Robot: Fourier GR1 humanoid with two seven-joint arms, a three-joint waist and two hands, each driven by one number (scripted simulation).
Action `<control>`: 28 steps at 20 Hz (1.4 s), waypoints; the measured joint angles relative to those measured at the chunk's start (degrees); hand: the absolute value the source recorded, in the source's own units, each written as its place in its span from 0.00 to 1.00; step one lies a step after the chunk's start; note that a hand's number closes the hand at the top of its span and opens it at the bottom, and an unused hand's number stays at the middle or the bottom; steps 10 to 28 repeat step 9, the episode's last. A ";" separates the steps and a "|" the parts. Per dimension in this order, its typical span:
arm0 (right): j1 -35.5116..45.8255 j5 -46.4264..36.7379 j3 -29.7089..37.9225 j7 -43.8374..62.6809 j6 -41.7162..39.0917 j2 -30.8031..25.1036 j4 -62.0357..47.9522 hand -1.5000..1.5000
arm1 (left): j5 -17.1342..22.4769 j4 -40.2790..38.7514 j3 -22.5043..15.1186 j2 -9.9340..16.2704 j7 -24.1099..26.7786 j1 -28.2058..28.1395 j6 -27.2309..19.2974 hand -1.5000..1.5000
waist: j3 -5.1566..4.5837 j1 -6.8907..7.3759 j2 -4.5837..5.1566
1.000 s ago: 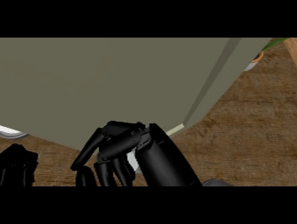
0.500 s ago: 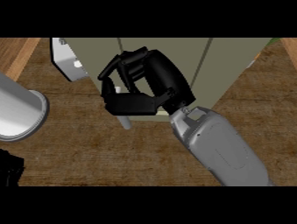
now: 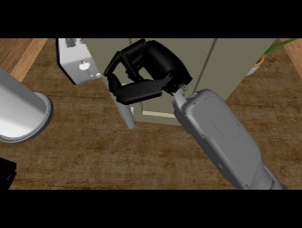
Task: Pick up the bottled water, place it into the cabinet and close the cabinet
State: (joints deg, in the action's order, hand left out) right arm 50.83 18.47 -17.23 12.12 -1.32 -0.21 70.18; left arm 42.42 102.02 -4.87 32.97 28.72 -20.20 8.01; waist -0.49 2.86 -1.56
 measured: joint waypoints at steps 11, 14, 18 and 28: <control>2.25 1.10 0.69 -5.91 -8.01 -1.75 -5.12 1.00 | -0.39 0.31 -0.06 -0.51 -1.44 2.62 -1.12 1.00 | -0.60 0.62 -0.11; 2.25 1.10 0.69 -5.91 -8.01 -1.75 -5.12 1.00 | -0.39 0.31 -0.06 -0.51 -1.44 2.62 -1.12 1.00 | -0.60 0.62 -0.11; 2.25 1.10 0.69 -5.91 -8.01 -1.75 -5.12 1.00 | -0.39 0.31 -0.06 -0.51 -1.44 2.62 -1.12 1.00 | -0.60 0.62 -0.11; 2.25 1.10 0.69 -5.91 -8.01 -1.75 -5.12 1.00 | -0.39 0.31 -0.06 -0.51 -1.44 2.62 -1.12 1.00 | -0.60 0.62 -0.11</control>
